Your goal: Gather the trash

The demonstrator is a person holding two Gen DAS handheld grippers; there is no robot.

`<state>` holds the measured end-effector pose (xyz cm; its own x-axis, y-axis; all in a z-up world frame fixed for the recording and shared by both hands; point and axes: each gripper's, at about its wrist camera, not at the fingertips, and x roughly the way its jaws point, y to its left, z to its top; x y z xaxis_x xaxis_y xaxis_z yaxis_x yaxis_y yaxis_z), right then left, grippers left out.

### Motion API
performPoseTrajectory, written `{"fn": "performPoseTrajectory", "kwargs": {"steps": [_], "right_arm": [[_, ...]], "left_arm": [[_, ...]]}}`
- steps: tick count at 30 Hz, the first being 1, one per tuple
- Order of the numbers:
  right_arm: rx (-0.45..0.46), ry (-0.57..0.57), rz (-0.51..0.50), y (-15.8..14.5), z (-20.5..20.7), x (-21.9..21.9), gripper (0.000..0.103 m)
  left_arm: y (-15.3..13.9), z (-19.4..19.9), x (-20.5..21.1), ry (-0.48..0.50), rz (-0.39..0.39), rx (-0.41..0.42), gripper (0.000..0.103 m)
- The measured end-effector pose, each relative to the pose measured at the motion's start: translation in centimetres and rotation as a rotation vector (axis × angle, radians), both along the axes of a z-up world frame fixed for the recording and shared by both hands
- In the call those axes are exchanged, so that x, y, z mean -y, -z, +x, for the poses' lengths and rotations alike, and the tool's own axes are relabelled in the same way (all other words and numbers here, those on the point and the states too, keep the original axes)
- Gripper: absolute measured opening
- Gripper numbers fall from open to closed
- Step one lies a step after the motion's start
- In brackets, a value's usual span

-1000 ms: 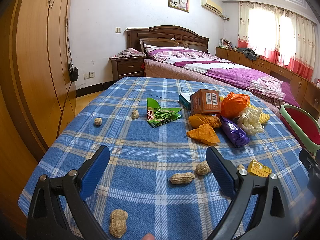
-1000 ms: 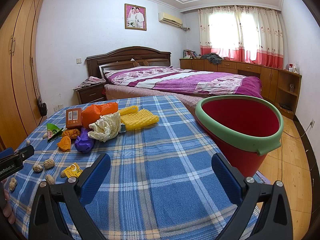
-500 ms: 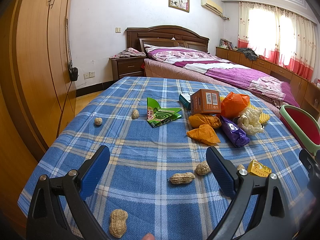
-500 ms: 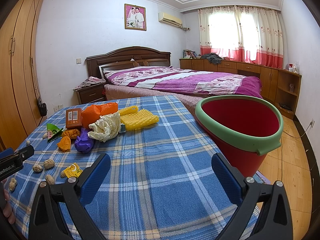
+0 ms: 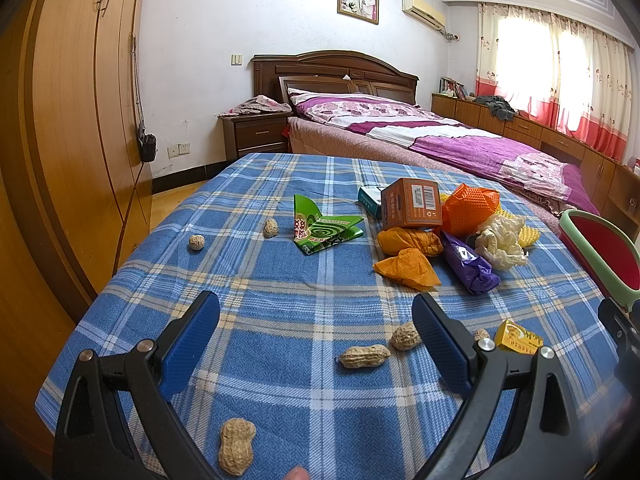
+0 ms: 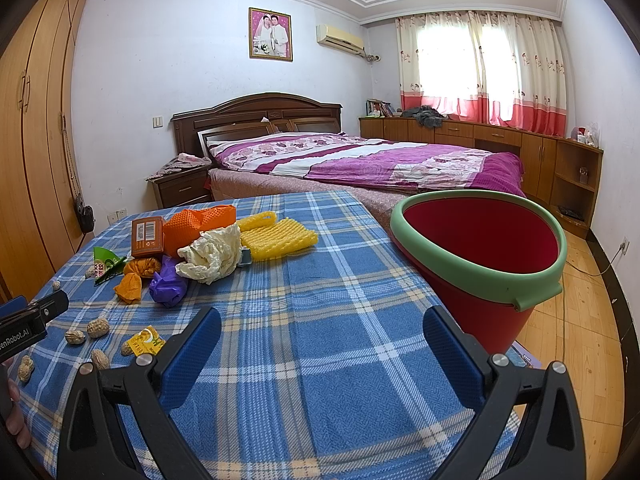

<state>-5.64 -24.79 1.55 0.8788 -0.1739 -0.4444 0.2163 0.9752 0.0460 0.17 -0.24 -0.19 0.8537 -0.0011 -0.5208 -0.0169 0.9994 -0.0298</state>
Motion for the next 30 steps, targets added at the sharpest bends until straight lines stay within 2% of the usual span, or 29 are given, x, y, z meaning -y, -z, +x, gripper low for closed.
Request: {"fn": "performPoseTrajectory", "kwargs": {"steps": [15, 20, 30], "right_arm": [[-0.004, 0.002, 0.003, 0.0, 0.1, 0.1, 0.103], [-0.056, -0.014, 0.037, 0.0, 0.7, 0.4, 0.103], [-0.094, -0.023, 0.128, -1.8, 3.0, 2.0, 0.103]], "left_arm": [[0.0, -0.1, 0.3, 0.013, 0.007, 0.0, 0.096], [-0.2, 0.4, 0.3, 0.037, 0.018, -0.02, 0.096], [-1.5, 4.5, -0.8, 0.06, -0.046, -0.129, 0.096]]}}
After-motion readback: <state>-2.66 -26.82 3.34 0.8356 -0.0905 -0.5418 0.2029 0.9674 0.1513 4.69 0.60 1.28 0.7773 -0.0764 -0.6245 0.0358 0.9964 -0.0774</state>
